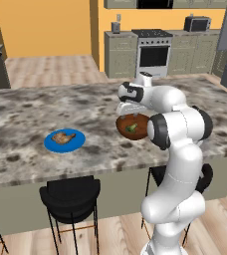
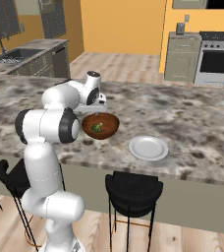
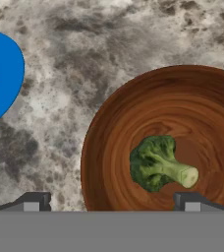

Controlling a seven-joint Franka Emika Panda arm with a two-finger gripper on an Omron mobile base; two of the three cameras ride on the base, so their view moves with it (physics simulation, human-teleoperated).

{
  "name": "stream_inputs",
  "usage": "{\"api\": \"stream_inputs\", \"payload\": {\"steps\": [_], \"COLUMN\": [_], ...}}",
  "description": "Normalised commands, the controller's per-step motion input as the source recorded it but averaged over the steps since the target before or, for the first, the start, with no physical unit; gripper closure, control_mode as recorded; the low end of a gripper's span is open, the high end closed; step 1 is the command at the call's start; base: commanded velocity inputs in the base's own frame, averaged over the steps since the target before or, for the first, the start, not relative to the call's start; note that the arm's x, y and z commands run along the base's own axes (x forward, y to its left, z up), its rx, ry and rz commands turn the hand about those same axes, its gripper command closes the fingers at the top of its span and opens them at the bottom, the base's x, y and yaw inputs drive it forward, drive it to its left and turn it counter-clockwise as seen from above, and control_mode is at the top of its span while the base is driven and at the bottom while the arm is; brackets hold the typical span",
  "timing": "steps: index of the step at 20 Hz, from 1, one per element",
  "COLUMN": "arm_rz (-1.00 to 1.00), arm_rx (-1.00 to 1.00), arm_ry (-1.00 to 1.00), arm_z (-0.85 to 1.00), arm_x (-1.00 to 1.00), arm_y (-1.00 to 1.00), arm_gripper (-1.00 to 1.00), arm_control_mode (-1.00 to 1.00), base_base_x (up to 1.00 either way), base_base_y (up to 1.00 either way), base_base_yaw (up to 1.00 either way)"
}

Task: Pick the chicken drumstick and broccoli from their plates and place them in the bowl. Then put the bowl in the fridge.

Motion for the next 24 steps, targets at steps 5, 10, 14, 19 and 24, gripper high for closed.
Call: {"api": "stream_inputs", "payload": {"steps": [5,10,14,19,24], "arm_rz": [0.06,0.06,0.24,0.38,0.39], "arm_rx": [0.0,-0.01,-0.1,-0.24,-0.22], "arm_ry": [-0.05,-0.05,-0.07,-0.08,-0.03], "arm_z": [0.2,0.14,0.11,0.07,0.0], "arm_x": [-0.5,-0.37,-0.27,-0.22,-0.18], "arm_y": [0.42,0.51,0.55,0.53,0.58], "arm_gripper": [-1.0,-1.0,-1.0,-1.0,-1.0], "arm_control_mode": [-1.0,-1.0,-1.0,-1.0,-1.0], "base_base_x": [0.0,0.0,0.0,0.0,0.0], "base_base_y": [0.0,0.0,0.0,0.0,0.0], "base_base_yaw": [0.0,0.0,0.0,0.0,0.0]}}
